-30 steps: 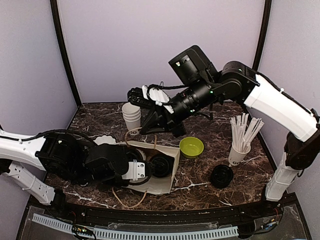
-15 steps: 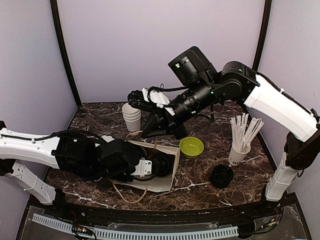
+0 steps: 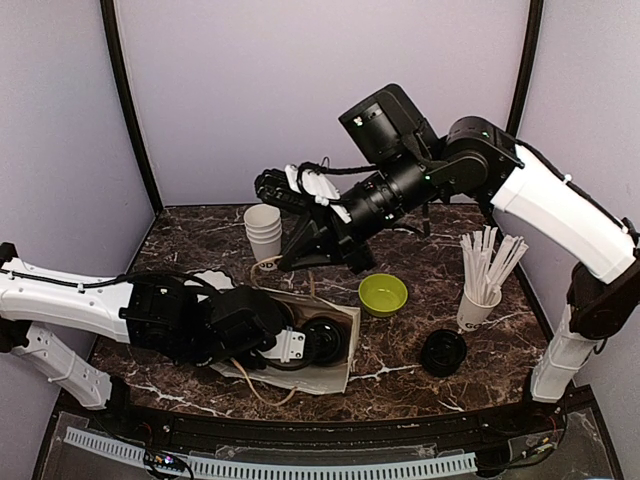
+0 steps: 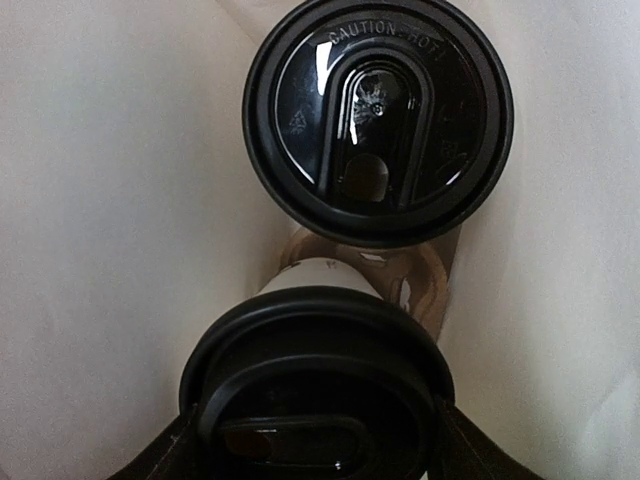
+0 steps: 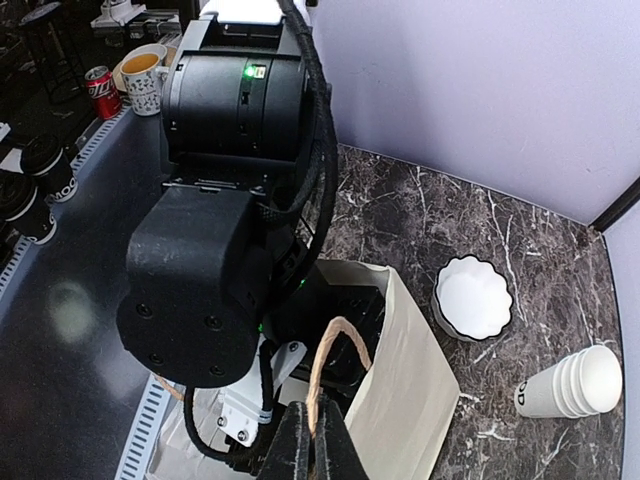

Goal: Pack the takeout coffee

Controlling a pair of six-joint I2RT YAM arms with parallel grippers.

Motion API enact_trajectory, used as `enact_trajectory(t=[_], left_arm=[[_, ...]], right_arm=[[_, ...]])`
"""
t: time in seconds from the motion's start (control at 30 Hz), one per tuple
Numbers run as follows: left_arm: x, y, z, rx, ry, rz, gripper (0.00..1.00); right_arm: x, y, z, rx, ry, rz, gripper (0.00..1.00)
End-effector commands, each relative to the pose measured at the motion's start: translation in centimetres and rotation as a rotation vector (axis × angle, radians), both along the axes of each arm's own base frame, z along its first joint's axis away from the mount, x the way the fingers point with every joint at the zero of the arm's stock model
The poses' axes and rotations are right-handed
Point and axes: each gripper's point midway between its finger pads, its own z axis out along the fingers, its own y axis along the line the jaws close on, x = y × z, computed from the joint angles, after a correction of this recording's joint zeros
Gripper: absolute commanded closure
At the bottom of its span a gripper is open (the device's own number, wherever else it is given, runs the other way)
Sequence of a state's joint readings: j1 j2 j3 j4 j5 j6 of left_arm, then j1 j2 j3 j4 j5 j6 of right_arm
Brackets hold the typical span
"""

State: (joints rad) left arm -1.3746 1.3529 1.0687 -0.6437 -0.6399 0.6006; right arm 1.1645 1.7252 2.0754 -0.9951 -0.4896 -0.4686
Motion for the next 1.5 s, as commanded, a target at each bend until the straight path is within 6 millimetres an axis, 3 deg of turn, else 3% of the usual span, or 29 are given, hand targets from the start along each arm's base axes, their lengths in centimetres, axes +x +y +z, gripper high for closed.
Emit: enact_trajectory(t=[0.0,0.27,0.73,1.1,1.13,1.2,1.33,1.4,1.47], left_arm=[[0.3,-0.5,-0.5,0.004,-0.006,-0.025,0.53],[-0.8,0.0,0.2,-0.029,0.079,0.003,0.53],[-0.4,0.4,-1.8,0.003,0.059,0.026,0.54],[-0.7,-0.1,-3.1,0.005,0.072,-0.011,0.54],[-0.7,-0.2,-3.1,0.0,0.071,-0.012,0.54],[-0.6,-0.1,-3.1,-0.002,0.067,-0.009,0.54],[-0.6,0.2,-3.1,-0.008,0.064,0.002,0.54],[-0.5,0.4,-3.2,-0.004,0.061,0.006,0.54],[-0.5,0.5,-3.2,-0.002,0.064,0.013,0.54]], right_arm=[[-0.9,1.0,1.5,0.058,0.022,0.034,1.0],[-2.0,1.4,1.0,0.044,-0.002,0.07,1.0],[-3.4,2.1,0.9,0.04,-0.017,0.104,1.0],[-3.1,2.5,0.5,0.029,-0.025,0.1,1.0],[-2.9,2.5,0.5,0.027,-0.03,0.092,0.98],[-2.5,2.1,0.6,0.023,-0.048,0.085,0.82],[-1.2,0.7,2.6,0.042,-0.101,0.097,0.43],[-0.3,-0.2,4.0,0.063,-0.129,0.091,0.32],[1.2,-1.0,5.0,0.084,-0.16,0.064,0.3]])
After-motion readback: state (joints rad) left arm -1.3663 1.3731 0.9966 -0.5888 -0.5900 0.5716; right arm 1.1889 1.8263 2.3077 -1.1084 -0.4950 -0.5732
